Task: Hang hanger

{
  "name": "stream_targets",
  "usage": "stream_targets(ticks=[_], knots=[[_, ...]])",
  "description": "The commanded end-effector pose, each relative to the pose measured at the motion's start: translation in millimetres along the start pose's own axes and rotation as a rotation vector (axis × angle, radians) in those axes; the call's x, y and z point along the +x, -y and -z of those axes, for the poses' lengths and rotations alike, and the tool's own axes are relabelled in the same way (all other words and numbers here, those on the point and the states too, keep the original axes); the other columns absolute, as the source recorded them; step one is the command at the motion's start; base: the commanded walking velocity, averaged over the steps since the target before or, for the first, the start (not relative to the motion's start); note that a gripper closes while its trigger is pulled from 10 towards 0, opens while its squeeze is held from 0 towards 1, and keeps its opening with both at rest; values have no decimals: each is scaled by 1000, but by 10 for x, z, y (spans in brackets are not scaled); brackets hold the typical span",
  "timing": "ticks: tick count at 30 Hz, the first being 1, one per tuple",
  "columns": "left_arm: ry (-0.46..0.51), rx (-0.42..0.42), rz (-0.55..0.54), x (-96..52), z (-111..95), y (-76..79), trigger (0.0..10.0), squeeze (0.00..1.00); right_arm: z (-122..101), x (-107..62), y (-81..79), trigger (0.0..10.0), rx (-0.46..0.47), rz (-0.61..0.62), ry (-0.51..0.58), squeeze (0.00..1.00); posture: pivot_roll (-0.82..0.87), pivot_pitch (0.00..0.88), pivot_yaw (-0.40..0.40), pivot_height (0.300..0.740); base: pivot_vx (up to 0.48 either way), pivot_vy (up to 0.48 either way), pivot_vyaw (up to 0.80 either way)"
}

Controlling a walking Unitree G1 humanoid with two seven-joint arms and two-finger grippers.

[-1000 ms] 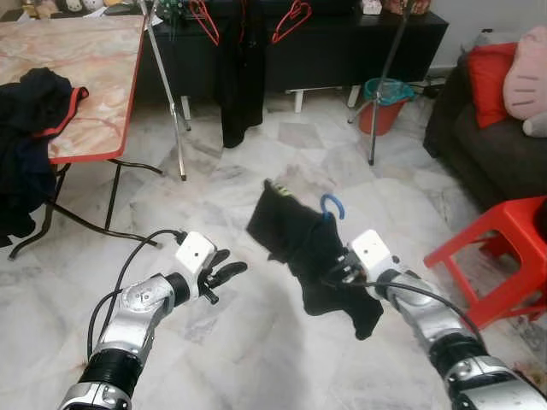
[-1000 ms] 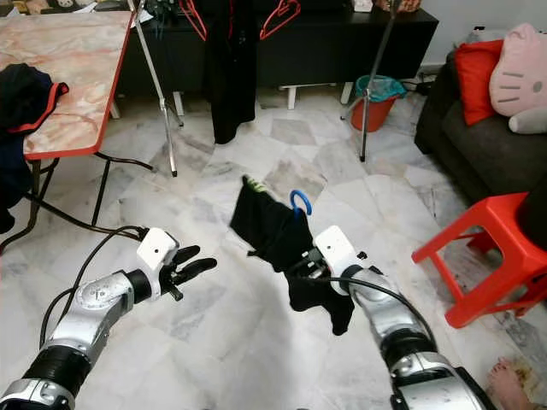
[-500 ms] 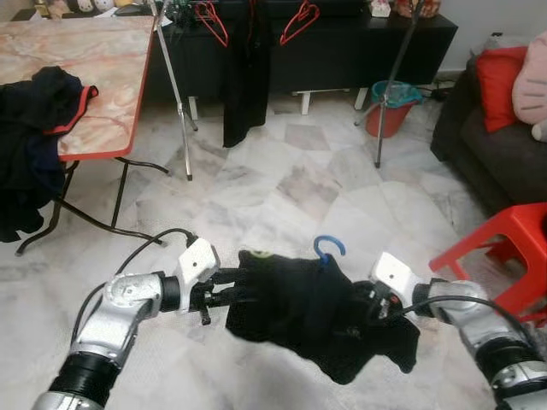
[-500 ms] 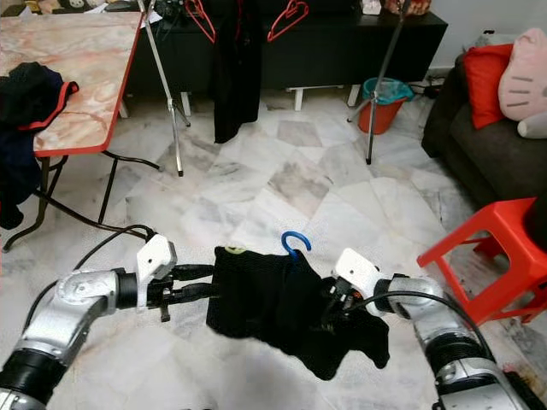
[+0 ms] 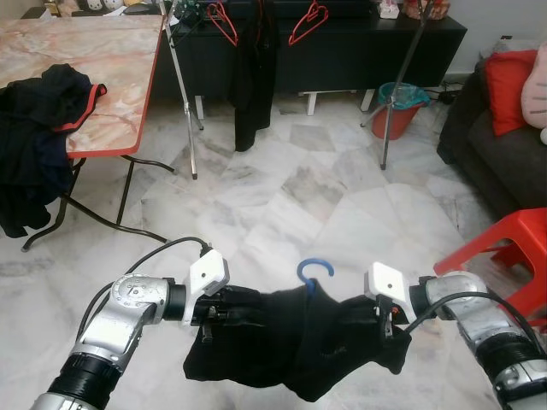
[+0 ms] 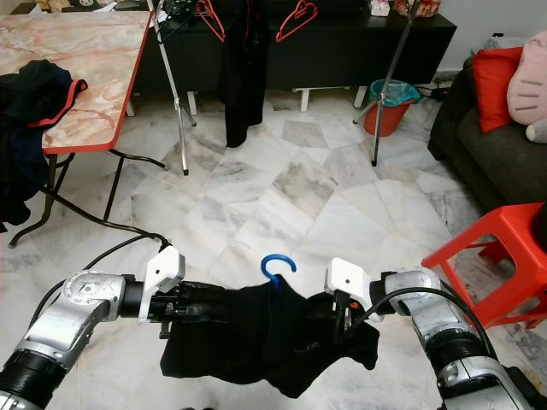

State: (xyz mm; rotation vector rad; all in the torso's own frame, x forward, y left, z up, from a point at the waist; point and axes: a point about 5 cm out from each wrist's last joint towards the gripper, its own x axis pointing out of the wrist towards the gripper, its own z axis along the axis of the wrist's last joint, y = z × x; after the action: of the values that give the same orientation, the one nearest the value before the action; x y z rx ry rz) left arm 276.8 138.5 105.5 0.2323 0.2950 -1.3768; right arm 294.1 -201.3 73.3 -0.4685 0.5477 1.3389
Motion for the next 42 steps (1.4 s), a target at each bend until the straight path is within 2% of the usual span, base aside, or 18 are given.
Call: stream_targets(ticks=[1, 2, 3, 4, 16, 23, 24, 25, 26, 42], knots=[[1, -1, 2, 37, -3, -1, 10000, 0, -77, 13, -18, 0, -25, -32, 43, 0, -158, 85, -53, 740, 0, 0, 0], [-5, 1, -18, 47, 3, -29, 10000, 0, -92, 27, -27, 0, -30, -45, 46, 0, -159, 86, -54, 740, 0, 0, 0], [-6, 5, -73, 67, 7, -92, 10000, 267, -112, 52, -39, 0, -38, -61, 48, 0, -160, 85, -55, 740, 0, 0, 0], [-2, -1, -91, 75, 8, -115, 10000, 1000, -121, 66, -41, 0, -41, -65, 48, 0, -163, 82, -55, 740, 0, 0, 0], [-22, -52, -10, 102, 102, -17, 10000, 1000, -159, 90, -59, 0, -49, -81, 40, 0, -167, 70, -56, 740, 0, 0, 0], [-47, -54, 16, 42, 121, 14, 10000, 1000, -124, 120, -64, 0, -38, -61, 25, 0, -166, 67, -54, 740, 0, 0, 0], [-62, -48, 9, 38, 138, 11, 10000, 114, -133, 130, -66, 0, -37, -60, 28, 0, -163, 66, -52, 740, 0, 0, 0], [-72, -43, 3, 36, 150, 7, 10000, 114, -139, 136, -67, 0, -37, -59, 30, 0, -163, 66, -52, 740, 0, 0, 0], [-88, -37, -7, 38, 173, 2, 10000, 0, -146, 145, -69, 0, -38, -58, 33, 0, -162, 64, -50, 740, 0, 0, 0], [-128, -112, -17, 155, 364, 25, 9922, 0, -179, 167, -85, 0, -41, -65, 54, 0, -171, 71, -48, 740, 0, 0, 0]])
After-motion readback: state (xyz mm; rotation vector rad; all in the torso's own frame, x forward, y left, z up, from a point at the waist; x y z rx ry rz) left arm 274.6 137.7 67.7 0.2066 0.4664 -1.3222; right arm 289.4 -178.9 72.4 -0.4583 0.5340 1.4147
